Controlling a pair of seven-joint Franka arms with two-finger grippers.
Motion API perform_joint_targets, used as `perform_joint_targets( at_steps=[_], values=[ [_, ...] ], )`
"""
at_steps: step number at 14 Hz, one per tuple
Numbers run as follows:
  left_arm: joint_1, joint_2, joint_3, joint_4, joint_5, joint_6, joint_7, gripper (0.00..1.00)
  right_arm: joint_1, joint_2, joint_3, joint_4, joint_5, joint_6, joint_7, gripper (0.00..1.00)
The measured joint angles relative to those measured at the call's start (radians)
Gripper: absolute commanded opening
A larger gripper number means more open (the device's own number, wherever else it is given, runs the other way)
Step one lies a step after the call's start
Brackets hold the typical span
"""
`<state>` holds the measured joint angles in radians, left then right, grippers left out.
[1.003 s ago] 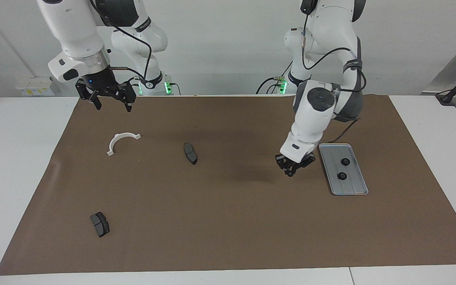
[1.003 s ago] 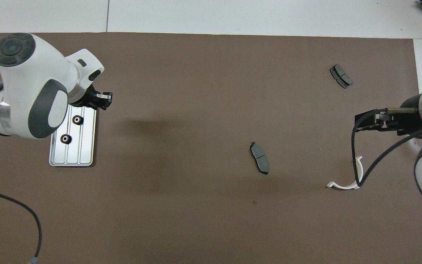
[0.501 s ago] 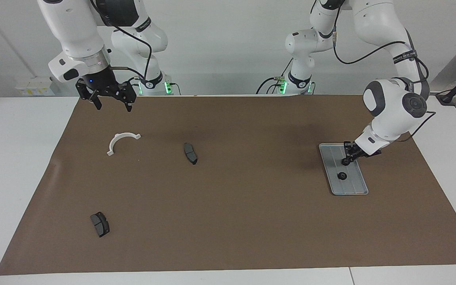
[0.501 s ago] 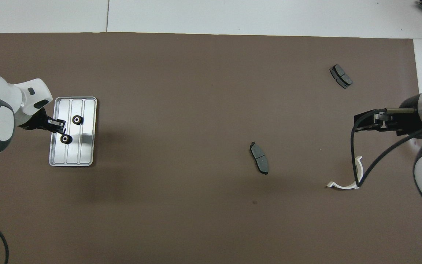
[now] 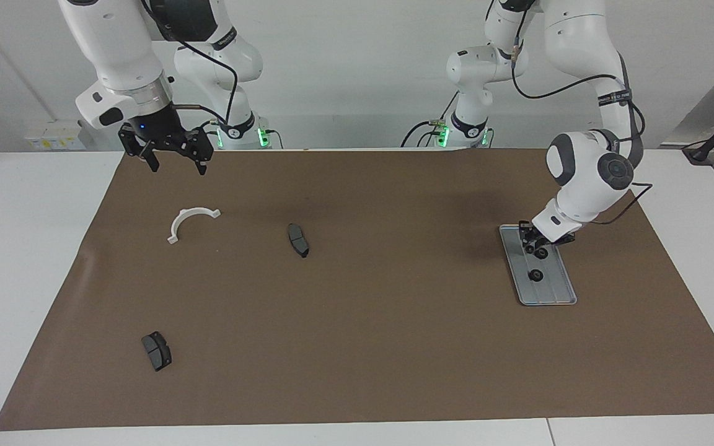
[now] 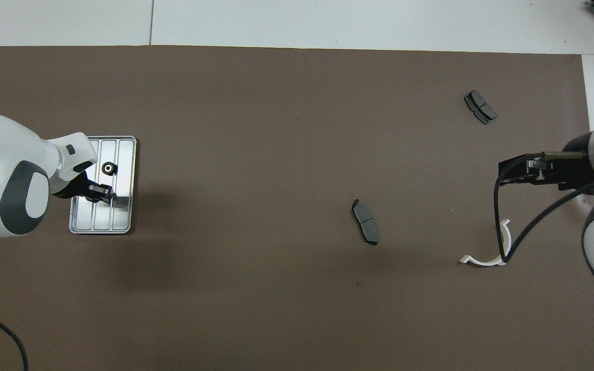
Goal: Pick bearing gear from pile to tray
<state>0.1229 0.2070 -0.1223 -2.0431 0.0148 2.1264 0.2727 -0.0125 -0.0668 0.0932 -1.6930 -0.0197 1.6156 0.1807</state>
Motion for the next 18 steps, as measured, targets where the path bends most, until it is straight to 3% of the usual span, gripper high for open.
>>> perform_joint_targets(
  at_steps=[5,11,18],
  values=[
    [-0.001,-0.016,-0.007,0.111,-0.015,-0.027,-0.008,1.0,0.002,0.0,0.0,0.0,0.0,0.0,-0.001,1.0],
    [-0.023,-0.046,-0.017,0.454,-0.058,-0.419,-0.087,1.0,0.003,0.0,0.001,0.0,0.0,0.0,-0.011,1.0],
    [-0.04,-0.103,-0.017,0.559,-0.058,-0.563,-0.1,1.0,0.003,0.0,0.001,0.0,0.0,0.0,-0.011,1.0]
  ],
)
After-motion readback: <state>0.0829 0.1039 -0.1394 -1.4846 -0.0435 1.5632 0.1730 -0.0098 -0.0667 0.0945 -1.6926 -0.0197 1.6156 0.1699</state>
